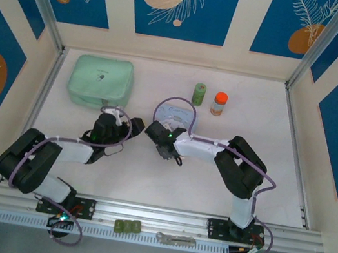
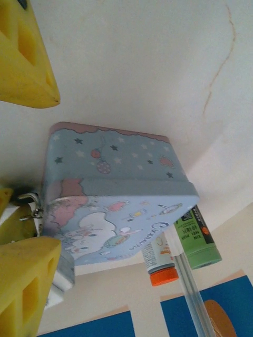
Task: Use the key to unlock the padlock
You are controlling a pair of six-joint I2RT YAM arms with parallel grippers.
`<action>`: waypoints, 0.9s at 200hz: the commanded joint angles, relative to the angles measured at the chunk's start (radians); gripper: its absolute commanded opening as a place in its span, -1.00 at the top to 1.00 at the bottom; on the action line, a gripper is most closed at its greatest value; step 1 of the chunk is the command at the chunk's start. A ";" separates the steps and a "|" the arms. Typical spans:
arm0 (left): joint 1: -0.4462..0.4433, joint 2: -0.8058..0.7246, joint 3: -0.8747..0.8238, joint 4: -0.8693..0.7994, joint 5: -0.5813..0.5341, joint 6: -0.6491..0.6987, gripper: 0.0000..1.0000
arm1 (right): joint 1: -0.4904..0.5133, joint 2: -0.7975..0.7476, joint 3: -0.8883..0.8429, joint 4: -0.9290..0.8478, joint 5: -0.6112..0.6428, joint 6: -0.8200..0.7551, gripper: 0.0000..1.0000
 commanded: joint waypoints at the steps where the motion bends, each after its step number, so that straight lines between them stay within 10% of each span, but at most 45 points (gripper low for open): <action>1: 0.023 0.033 0.055 0.074 0.024 -0.007 -0.29 | 0.000 0.019 -0.043 0.026 -0.065 -0.014 0.22; 85: 0.048 0.170 0.145 0.166 0.088 -0.026 -0.28 | -0.012 -0.016 -0.105 0.120 -0.048 -0.098 1.00; 180: 0.054 0.397 0.313 0.201 0.196 -0.052 -0.10 | -0.080 -0.088 -0.128 0.260 -0.267 -0.424 1.00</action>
